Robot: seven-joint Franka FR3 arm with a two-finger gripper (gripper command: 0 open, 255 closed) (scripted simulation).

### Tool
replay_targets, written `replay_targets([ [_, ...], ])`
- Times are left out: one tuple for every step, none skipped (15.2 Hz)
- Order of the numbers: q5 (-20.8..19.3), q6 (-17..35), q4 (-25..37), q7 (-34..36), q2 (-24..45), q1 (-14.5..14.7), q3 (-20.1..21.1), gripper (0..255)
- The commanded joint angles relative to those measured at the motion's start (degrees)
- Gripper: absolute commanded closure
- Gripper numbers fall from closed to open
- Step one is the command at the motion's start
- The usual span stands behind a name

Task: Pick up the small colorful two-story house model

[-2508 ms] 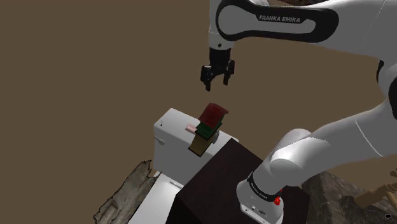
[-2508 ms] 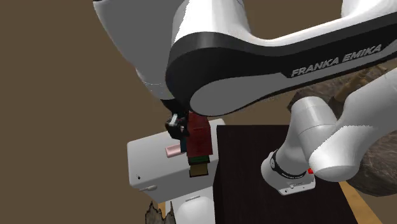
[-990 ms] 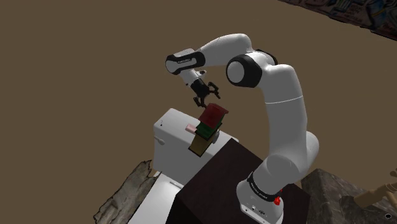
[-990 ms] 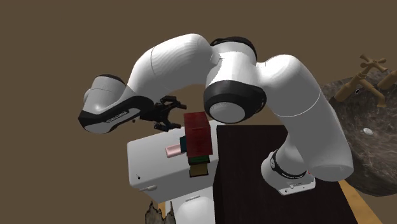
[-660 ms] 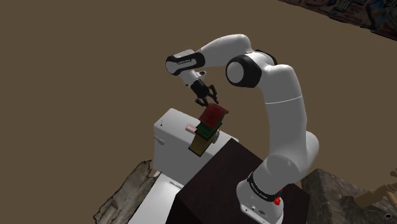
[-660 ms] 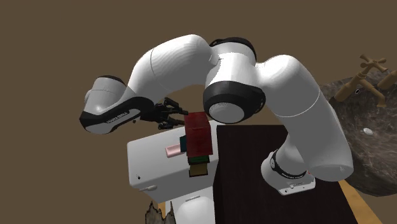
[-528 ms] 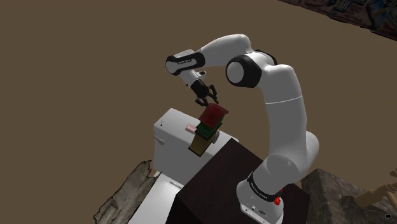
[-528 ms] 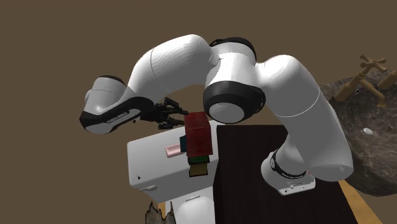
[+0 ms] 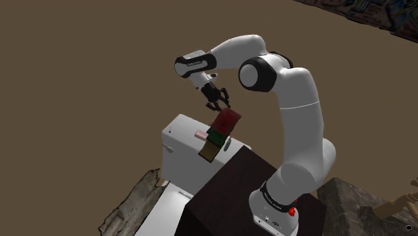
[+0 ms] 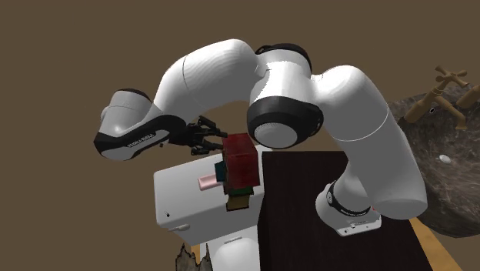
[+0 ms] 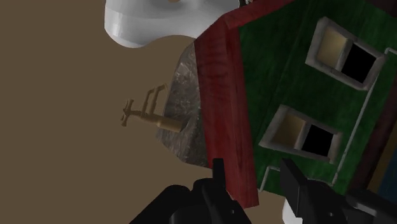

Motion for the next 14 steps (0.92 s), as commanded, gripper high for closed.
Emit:
replay_targets([
  [-0.18, -1.07, 0.45, -0.27, -0.67, 0.07, -0.04, 255],
  [-0.28, -1.59, 0.62, -0.42, -1.04, 0.10, -0.05, 255],
  [-0.39, -2.11, 0.80, -0.59, -1.39, 0.13, -0.07, 255],
  [-0.50, -2.65, 1.00, -0.75, -1.74, 0.16, -0.08, 255],
  [-0.61, -3.18, 1.22, -0.92, -2.07, 0.19, -0.10, 255],
  [-0.73, -3.72, 1.45, -1.10, -2.40, 0.22, -0.11, 255],
  [-0.85, -4.27, 1.70, -1.28, -2.71, 0.25, -0.13, 255],
  [-0.98, -4.83, 1.97, -1.46, -3.02, 0.28, -0.14, 255],
  [-1.11, -5.39, 2.25, -1.65, -3.31, 0.31, -0.16, 255],
  [-1.25, -5.95, 2.55, -1.85, -3.59, 0.34, -0.17, 255],
  [-1.39, -6.53, 2.86, -2.05, -3.87, 0.37, -0.19, 255],
  [-1.53, -7.10, 3.20, -2.25, -4.13, 0.40, -0.20, 255],
  [-1.55, -7.19, 3.23, -2.28, -4.18, 0.40, -0.21, 255],
  [-1.55, -7.19, 3.24, -2.28, -4.17, 0.41, -0.21, 255],
])
